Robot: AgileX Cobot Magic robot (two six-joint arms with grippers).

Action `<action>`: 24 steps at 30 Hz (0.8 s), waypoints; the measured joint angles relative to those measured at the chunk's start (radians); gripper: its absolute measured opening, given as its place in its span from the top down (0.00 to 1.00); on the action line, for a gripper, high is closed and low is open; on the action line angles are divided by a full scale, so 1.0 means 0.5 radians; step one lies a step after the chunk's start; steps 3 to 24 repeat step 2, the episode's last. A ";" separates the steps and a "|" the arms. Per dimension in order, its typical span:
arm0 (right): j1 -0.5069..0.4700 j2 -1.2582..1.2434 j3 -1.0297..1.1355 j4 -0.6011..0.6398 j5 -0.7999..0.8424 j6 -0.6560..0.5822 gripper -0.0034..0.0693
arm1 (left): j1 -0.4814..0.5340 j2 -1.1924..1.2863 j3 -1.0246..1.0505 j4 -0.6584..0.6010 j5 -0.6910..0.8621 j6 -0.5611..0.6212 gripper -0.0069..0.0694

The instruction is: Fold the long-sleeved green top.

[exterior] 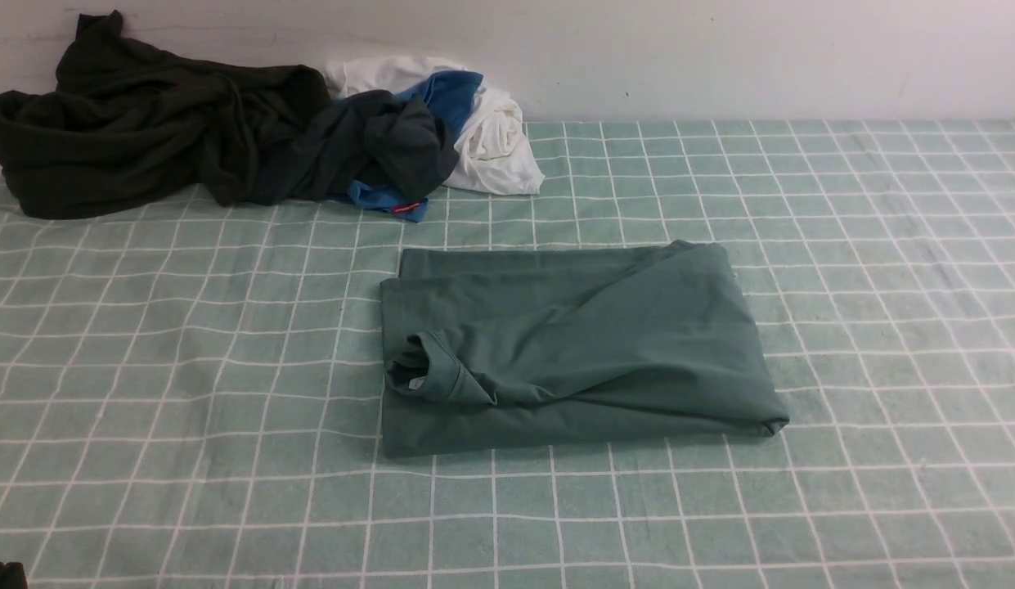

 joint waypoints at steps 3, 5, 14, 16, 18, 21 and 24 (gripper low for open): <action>0.000 0.000 0.000 0.000 0.000 0.000 0.97 | 0.000 0.000 0.000 0.000 0.000 0.000 0.91; 0.000 0.000 0.000 0.000 0.000 0.000 0.97 | 0.000 0.000 0.000 0.000 0.000 0.000 0.91; 0.000 0.000 0.000 0.000 0.000 0.000 0.97 | 0.000 0.000 0.000 0.000 0.000 0.000 0.91; 0.000 0.000 0.000 0.000 0.000 0.000 0.97 | 0.000 0.000 0.000 0.000 0.000 0.000 0.91; 0.000 0.000 0.000 0.000 0.000 0.000 0.97 | 0.000 0.000 0.000 0.000 0.000 0.000 0.91; 0.000 0.000 0.000 0.000 0.000 0.000 0.97 | 0.000 0.000 0.000 0.000 0.000 0.000 0.91; 0.000 0.000 0.000 0.000 0.000 0.000 0.97 | 0.000 0.000 0.000 0.000 0.000 0.000 0.91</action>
